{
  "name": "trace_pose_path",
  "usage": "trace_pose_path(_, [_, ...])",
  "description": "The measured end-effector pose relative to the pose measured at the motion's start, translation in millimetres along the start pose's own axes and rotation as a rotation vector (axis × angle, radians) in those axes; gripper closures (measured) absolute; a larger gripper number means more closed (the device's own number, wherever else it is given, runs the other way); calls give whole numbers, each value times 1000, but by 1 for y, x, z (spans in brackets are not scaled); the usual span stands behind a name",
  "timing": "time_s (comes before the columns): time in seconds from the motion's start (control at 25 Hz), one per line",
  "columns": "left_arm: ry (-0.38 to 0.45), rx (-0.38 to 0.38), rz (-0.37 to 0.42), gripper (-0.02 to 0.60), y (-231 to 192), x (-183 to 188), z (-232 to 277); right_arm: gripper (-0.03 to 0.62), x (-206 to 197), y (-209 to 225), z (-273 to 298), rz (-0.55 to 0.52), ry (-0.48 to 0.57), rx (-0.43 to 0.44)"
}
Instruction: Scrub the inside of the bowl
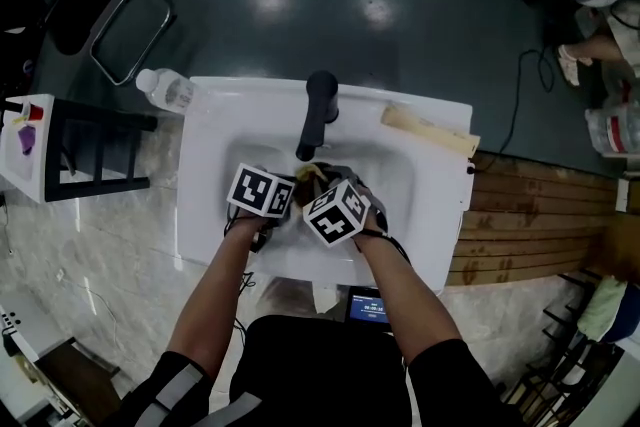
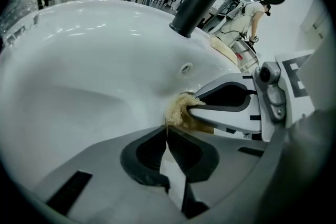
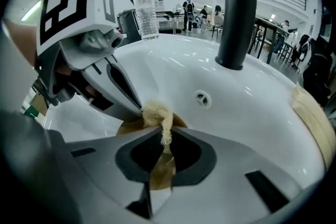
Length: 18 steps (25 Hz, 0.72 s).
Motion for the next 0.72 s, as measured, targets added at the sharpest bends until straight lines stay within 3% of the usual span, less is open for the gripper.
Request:
trace_pose_path(0.32, [2, 0, -42, 571, -4, 0, 3, 553, -7, -31, 5, -55, -40, 177])
trace_pose_path(0.52, [10, 4, -44, 572, -8, 2, 1, 553, -20, -53, -2, -162, -87, 327])
trace_pose_path(0.72, [1, 8, -17, 572, -7, 4, 1, 553, -27, -55, -10, -206, -115, 359])
Point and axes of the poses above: the fingertips, and each gripper's own axes: z forward along the fingers, y to its right, x out of its top, the point moved 4 cm from there along -z, backward along the fingers, and after that the axes turned 7 degrees about z, right-handed, at the moved point
